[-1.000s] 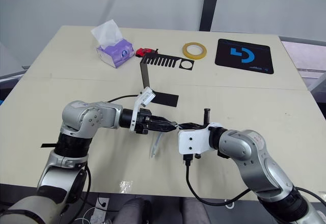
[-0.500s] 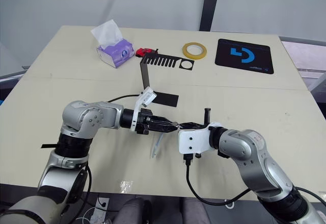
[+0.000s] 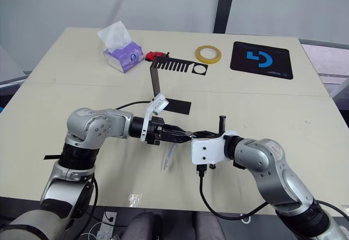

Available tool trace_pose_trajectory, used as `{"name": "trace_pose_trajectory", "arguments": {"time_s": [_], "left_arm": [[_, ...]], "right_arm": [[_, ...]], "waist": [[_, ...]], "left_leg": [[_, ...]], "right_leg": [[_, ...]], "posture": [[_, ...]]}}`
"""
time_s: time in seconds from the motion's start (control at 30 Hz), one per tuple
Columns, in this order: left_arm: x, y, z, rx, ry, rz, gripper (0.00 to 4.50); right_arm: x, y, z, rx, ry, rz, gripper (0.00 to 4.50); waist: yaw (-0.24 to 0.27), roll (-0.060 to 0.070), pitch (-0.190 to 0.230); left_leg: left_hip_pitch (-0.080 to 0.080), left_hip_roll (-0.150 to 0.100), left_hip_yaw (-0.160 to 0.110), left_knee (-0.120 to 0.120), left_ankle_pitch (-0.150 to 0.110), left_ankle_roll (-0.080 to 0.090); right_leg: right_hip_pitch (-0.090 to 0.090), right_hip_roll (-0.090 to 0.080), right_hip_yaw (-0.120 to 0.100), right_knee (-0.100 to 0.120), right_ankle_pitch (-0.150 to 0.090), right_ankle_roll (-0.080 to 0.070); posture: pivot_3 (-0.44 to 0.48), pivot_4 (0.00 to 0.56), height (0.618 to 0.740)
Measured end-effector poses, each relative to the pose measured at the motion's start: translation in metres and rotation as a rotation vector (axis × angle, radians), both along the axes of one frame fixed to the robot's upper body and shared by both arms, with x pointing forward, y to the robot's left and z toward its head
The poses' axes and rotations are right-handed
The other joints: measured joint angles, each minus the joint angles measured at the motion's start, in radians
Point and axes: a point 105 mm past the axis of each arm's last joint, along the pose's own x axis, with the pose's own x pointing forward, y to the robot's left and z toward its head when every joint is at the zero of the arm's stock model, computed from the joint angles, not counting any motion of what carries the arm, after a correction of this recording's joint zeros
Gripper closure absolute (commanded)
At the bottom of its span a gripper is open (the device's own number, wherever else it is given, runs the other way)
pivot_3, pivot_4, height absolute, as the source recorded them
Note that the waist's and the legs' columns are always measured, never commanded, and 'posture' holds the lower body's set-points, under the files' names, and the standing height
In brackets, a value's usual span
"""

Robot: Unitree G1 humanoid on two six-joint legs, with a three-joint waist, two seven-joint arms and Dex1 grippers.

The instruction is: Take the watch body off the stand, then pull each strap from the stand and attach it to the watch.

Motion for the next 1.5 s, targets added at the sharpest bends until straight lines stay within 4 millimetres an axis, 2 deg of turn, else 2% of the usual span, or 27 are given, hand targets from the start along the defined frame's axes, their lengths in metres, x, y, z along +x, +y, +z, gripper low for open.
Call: {"name": "trace_pose_trajectory", "arguments": {"time_s": [0.27,0.4,0.5,0.53,0.6,0.7,0.83,0.97,1.1,1.27,1.5], "left_arm": [[0.001,-0.001,0.0,0.003,-0.021,-0.003,2.81],[0.001,-0.002,0.001,-0.008,-0.039,-0.016,2.81],[0.0,-0.003,0.0,-0.012,-0.061,-0.044,2.81],[0.0,-0.002,0.001,-0.014,-0.071,-0.051,2.81],[0.002,0.005,0.003,-0.016,-0.128,-0.077,2.81],[0.005,0.018,0.007,-0.002,-0.248,-0.132,2.81],[-0.002,0.029,0.012,0.018,-0.464,-0.318,2.81],[-0.006,0.041,0.001,0.052,-0.633,-0.472,2.81],[-0.005,0.046,-0.007,0.094,-0.787,-0.556,2.81],[-0.001,0.046,-0.014,0.123,-0.937,-0.581,2.81],[0.006,0.045,-0.019,0.162,-1.069,-0.573,2.81]], "right_arm": [[0.0,-0.001,0.001,-0.003,0.001,-0.004,4.5],[-0.001,0.003,0.005,0.03,0.003,0.011,3.05],[-0.009,0.007,0.013,0.067,0.019,0.044,1.6],[-0.011,0.006,0.015,0.084,0.031,0.046,0.98],[-0.022,-0.001,0.018,0.169,0.132,0.036,0.03],[-0.034,-0.01,0.022,0.323,0.296,0.01,0.03],[-0.046,-0.024,0.037,0.536,0.507,0.009,0.03],[-0.056,-0.031,0.046,0.672,0.66,0.029,0.03],[-0.062,-0.033,0.048,0.69,0.737,0.031,0.03],[-0.071,-0.035,0.04,0.663,0.812,0.024,0.03],[-0.073,-0.036,0.037,0.647,0.803,0.017,0.03]], "waist": [[0.0,0.0,0.0],[0.0,0.0,0.0],[0.0,0.0,0.0],[0.001,0.0,0.0],[0.001,0.0,0.0],[0.0,0.0,0.0],[0.0,0.0,0.0],[0.0,0.0,0.0],[0.001,0.0,0.0],[0.001,0.0,0.0],[0.001,0.0,0.0]], "left_leg": [[0.0,0.0,0.0,0.0,0.0,0.0],[0.0,0.0,0.0,0.0,0.0,0.0],[0.0,0.0,0.0,0.0,0.0,-0.001],[0.0,0.0,0.0,0.0,0.0,-0.001],[0.0,0.001,-0.001,0.0,0.0,-0.001],[0.0,0.001,0.0,0.0,-0.001,0.0],[0.0,0.001,-0.001,-0.001,-0.002,0.003],[0.0,0.001,-0.001,-0.002,-0.003,0.004],[-0.001,0.001,-0.001,-0.002,-0.004,0.005],[-0.002,0.001,-0.001,-0.001,-0.004,0.006],[-0.003,0.001,-0.001,-0.001,-0.004,0.006]], "right_leg": [[0.0,0.0,0.0,0.0,0.0,0.0],[0.0,0.0,0.0,0.0,0.0,0.0],[0.0,0.0,0.0,0.0,0.0,0.0],[0.0,0.0,0.0,0.0,0.0,0.0],[0.0,-0.001,0.0,-0.001,0.0,0.0],[0.0,-0.002,0.0,-0.001,0.0,0.0],[0.001,-0.003,0.0,-0.001,0.0,-0.001],[0.001,-0.004,0.001,-0.002,0.0,-0.001],[0.001,-0.004,0.001,-0.003,0.0,-0.001],[0.001,-0.004,0.0,-0.005,0.0,0.0],[0.001,-0.003,0.0,-0.006,0.0,0.001]], "posture": [[0.0,0.15,0.738],[0.0,0.15,0.738],[0.0,0.15,0.738],[0.0,0.15,0.738],[0.0,0.15,0.738],[0.0,0.15,0.738],[0.0,0.15,0.738],[0.0,0.15,0.738],[0.0,0.15,0.738],[0.0,0.15,0.738],[0.0,0.15,0.738]]}}
